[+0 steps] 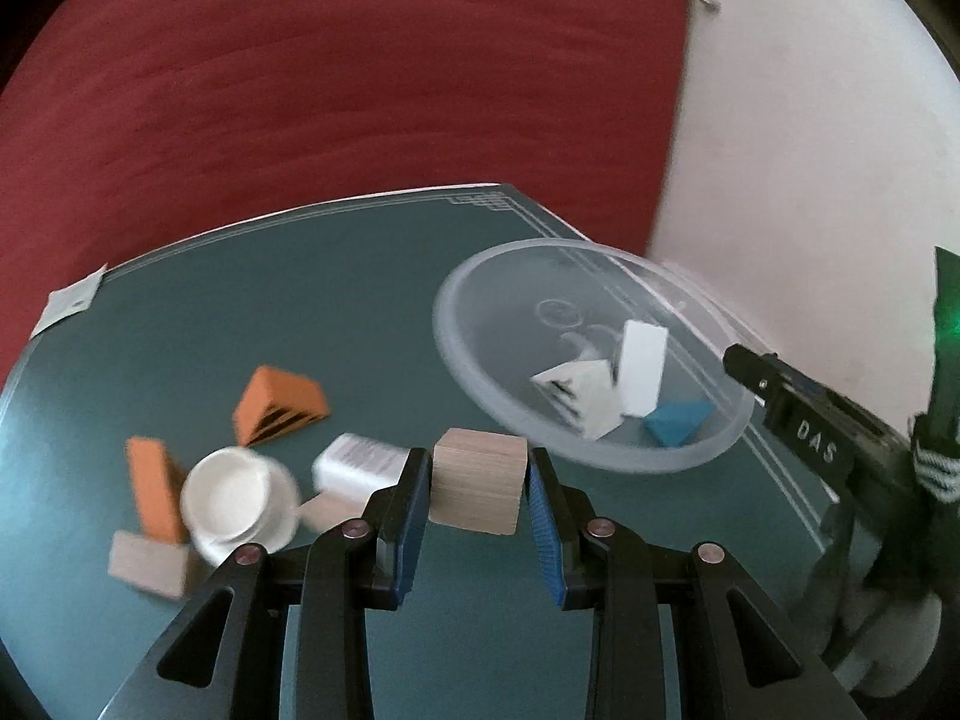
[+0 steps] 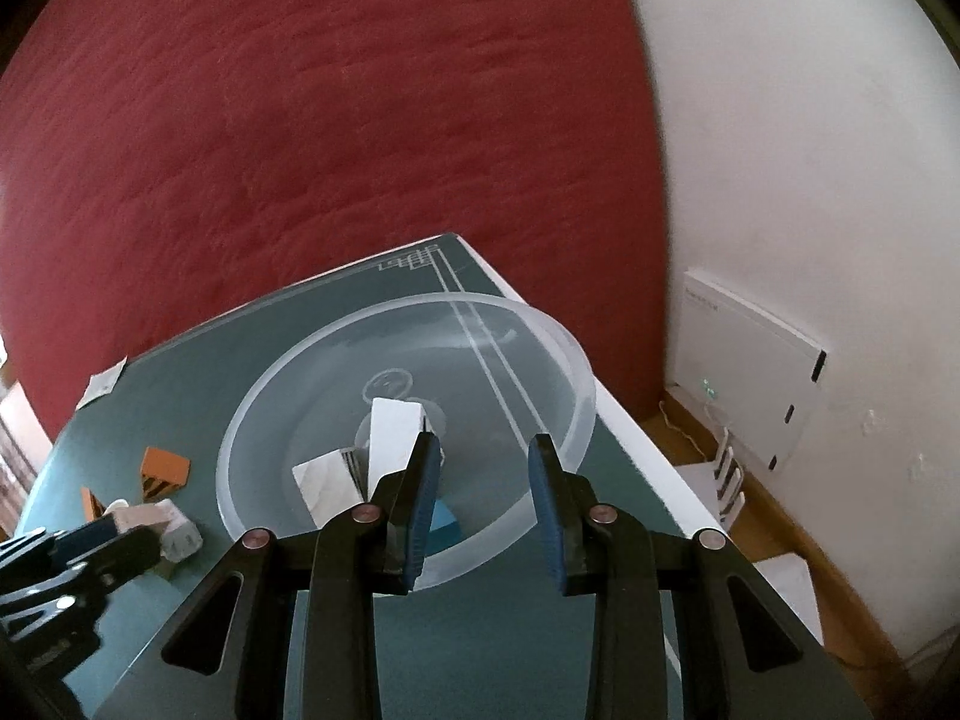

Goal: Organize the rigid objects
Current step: 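Lower the tan cube into the clear bowl and open the left gripper, then move the left gripper to the dark brown slab and grasp it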

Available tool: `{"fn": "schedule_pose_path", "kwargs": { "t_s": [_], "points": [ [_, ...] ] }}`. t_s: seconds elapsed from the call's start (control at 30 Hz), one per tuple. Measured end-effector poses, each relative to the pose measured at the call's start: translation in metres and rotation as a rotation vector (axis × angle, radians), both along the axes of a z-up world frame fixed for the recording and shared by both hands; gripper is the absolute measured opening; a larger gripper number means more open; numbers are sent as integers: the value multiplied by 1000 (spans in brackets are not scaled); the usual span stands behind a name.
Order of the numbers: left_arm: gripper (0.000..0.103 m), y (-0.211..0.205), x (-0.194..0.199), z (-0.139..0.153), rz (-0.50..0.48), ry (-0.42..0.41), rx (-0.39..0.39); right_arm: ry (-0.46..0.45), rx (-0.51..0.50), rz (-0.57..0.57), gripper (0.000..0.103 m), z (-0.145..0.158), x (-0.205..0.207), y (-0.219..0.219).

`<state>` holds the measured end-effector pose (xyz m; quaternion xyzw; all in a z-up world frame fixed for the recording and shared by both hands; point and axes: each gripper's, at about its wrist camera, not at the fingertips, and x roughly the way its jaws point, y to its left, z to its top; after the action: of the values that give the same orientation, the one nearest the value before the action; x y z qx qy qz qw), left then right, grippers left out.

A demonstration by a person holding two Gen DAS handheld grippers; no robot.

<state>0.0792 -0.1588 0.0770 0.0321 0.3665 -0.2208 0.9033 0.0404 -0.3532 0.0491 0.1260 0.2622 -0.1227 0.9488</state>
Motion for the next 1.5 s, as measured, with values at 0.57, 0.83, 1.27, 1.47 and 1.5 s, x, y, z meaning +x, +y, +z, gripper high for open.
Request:
{"fn": "schedule_pose_path", "kwargs": {
  "t_s": [0.57,0.83,1.27,1.47,1.5],
  "points": [
    [66,-44,28,-3,-47,-4,-4,3,48,-21,32,-3,1,-10],
    [75,-33,22,-6,8,-34,10,-5,44,-12,32,-2,0,-7],
    [89,-4,1,-3,92,-73,31,-25,20,25,32,-2,-1,2],
    [89,16,-8,-4,142,-82,37,-29,9,34,33,-1,-2,5],
    [89,20,-10,-4,154,-83,37,-30,8,35,33,-1,-2,5]
  ]
}}
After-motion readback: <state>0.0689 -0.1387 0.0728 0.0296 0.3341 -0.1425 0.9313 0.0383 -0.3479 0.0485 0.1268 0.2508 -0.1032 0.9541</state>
